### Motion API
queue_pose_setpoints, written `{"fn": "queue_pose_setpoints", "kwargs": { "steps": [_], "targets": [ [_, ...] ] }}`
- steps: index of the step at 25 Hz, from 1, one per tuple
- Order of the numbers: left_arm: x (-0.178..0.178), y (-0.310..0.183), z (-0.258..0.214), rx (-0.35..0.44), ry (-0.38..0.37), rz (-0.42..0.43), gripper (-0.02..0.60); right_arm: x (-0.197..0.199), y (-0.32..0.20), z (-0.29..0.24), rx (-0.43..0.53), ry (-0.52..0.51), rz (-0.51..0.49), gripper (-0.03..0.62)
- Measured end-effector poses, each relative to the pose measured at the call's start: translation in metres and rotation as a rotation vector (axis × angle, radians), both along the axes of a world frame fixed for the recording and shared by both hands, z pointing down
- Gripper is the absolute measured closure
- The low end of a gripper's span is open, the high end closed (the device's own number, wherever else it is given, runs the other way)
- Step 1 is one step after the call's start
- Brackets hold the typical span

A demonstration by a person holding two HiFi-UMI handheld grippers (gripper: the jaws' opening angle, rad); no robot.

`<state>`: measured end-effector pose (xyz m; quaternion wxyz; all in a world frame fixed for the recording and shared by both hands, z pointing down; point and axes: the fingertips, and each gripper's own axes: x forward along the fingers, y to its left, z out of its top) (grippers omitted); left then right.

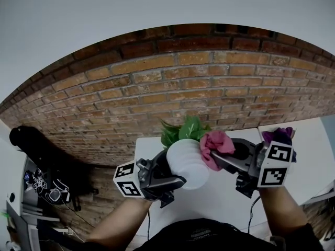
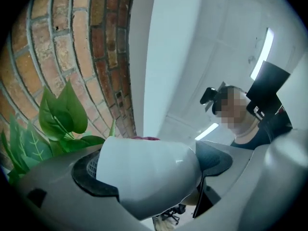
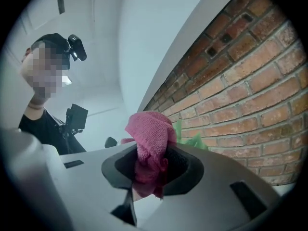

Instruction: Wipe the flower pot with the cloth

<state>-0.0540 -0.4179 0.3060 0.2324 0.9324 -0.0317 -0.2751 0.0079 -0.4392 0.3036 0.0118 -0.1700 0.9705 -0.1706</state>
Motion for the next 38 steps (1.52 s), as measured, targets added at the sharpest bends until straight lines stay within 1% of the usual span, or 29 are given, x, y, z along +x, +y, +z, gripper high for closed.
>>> {"fn": "queue_pose_setpoints", "kwargs": {
  "steps": [3, 8, 13, 16, 21, 23, 26, 29, 33, 38],
  "targets": [
    [-0.008, -0.002, -0.011, -0.034, 0.087, 0.01, 0.061, 0.001, -0.004, 0.003, 0.0, 0.002, 0.013, 0.496],
    [-0.023, -0.014, -0.027, -0.087, 0.205, -0.013, 0.063, -0.001, -0.004, 0.011, -0.018, 0.007, 0.013, 0.497],
    [-0.035, -0.026, -0.028, -0.134, 0.272, -0.062, 0.063, -0.012, 0.006, 0.024, -0.038, 0.033, -0.008, 0.497],
    [-0.041, -0.032, -0.029, -0.145, 0.298, -0.09, 0.063, -0.023, 0.015, 0.035, -0.042, 0.065, -0.035, 0.497],
    [-0.041, -0.039, -0.034, -0.17, 0.351, -0.103, 0.064, -0.044, 0.033, 0.048, -0.026, 0.127, -0.106, 0.497],
    [-0.037, -0.039, -0.034, -0.176, 0.357, -0.094, 0.064, -0.055, 0.043, 0.055, -0.014, 0.164, -0.149, 0.497],
    [-0.029, -0.037, -0.028, -0.172, 0.323, -0.075, 0.064, -0.068, 0.055, 0.064, 0.003, 0.208, -0.194, 0.497],
    [-0.025, -0.033, -0.025, -0.149, 0.285, -0.072, 0.064, -0.068, 0.058, 0.067, -0.001, 0.218, -0.202, 0.497],
    [-0.02, -0.025, -0.018, -0.063, 0.158, -0.091, 0.064, -0.06, 0.057, 0.072, -0.021, 0.226, -0.193, 0.497],
    [-0.019, -0.016, -0.009, 0.029, 0.017, -0.109, 0.066, -0.035, 0.046, 0.068, -0.05, 0.195, -0.13, 0.497]
  ]
}}
